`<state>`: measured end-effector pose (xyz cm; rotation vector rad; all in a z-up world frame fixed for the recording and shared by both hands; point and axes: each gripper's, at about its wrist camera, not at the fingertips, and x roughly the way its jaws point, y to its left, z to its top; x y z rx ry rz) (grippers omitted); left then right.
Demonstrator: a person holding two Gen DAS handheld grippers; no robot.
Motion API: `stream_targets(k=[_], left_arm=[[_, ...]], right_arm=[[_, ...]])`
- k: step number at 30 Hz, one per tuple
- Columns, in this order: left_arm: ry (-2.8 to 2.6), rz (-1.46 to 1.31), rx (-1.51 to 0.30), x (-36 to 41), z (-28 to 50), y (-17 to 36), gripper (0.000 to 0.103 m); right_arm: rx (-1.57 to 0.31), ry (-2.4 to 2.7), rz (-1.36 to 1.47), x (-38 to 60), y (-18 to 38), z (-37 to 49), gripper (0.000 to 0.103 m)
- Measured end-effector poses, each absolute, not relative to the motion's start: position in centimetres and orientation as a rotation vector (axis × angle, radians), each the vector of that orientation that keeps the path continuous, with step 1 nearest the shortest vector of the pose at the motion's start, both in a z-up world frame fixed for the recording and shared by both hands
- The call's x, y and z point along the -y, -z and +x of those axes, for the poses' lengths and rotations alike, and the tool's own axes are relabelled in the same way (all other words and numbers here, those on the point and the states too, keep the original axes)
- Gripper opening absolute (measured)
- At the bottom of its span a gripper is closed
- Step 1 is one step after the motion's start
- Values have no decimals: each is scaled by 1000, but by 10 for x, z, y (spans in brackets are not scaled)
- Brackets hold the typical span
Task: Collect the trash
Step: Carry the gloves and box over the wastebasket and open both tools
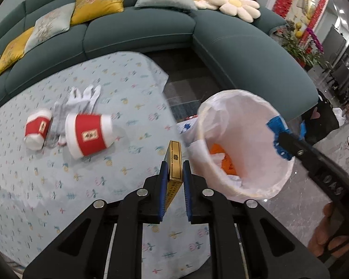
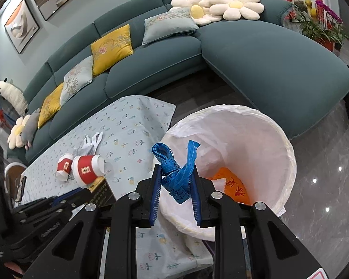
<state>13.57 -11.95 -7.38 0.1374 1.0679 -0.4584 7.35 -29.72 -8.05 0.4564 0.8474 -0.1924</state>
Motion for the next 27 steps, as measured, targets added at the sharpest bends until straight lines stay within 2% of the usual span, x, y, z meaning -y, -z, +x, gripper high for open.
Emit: stream_targets(k=[7,10,12,13,14,15,18,24,27], left_arm=[[537,123,-1049,161,143,58,13],[576,113,-1059,179,146,56,13],[600,88,-1073,188,148,56,14],[607,75,-1074,191,149,56,15],[612,65,-1075,194,149,55,19],[612,59,-1077,196,150,55,29],[607,34,-1074,196,150,53,45],[558,19,-1079,183,153,56,53],[532,12,-1077,170,154,56,54]], right_arm=[[-848,229,451,316,85,73,23],[-852,258,453,323,87,72,27],[-849,280,453,328,87,70,38],[-843,289,455,330,87,68,40],[-841,292,458,332,86,66,43],[-840,294,459,333,86,66,44],[-836,301,451,335,85,63,47],[-834,301,452,334,84,63,50],[-833,289,443,328,81,64,50]])
